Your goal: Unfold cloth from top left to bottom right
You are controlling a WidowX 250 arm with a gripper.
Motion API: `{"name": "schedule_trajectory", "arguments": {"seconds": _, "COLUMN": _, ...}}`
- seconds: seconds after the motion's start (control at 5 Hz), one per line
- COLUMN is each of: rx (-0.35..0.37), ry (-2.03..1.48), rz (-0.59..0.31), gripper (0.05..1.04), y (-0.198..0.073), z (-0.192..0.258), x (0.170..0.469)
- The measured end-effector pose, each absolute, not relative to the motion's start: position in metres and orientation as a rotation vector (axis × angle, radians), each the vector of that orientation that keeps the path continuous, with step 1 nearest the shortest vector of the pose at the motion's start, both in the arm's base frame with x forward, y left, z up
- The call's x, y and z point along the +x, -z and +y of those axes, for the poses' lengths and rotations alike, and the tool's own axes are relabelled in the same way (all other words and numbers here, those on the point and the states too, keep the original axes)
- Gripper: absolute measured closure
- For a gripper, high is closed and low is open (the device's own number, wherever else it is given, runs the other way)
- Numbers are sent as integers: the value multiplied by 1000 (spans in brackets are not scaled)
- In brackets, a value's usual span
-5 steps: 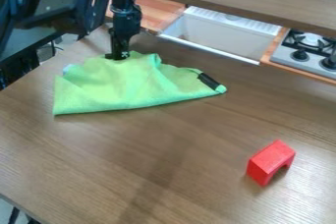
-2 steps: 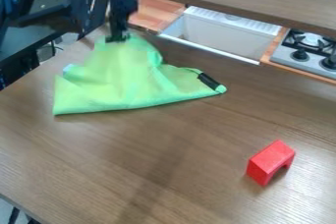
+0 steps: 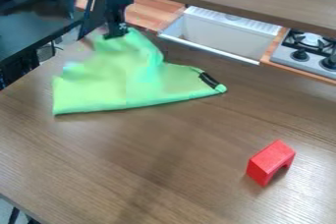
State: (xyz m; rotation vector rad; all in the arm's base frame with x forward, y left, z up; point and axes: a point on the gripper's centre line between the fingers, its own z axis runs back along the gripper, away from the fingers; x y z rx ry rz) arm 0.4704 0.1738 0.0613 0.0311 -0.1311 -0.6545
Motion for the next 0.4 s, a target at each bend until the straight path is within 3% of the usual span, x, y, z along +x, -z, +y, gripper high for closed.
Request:
{"name": "schedule_trajectory", "arguments": {"seconds": 0.2, "rx": 73, "ry": 732, "rz": -121, "gripper": 1032, "y": -78, "z": 153, "x": 443}}
{"name": "schedule_trajectory", "arguments": {"seconds": 0.4, "rx": 70, "ry": 865, "rz": -107, "gripper": 1032, "y": -71, "z": 115, "x": 410}}
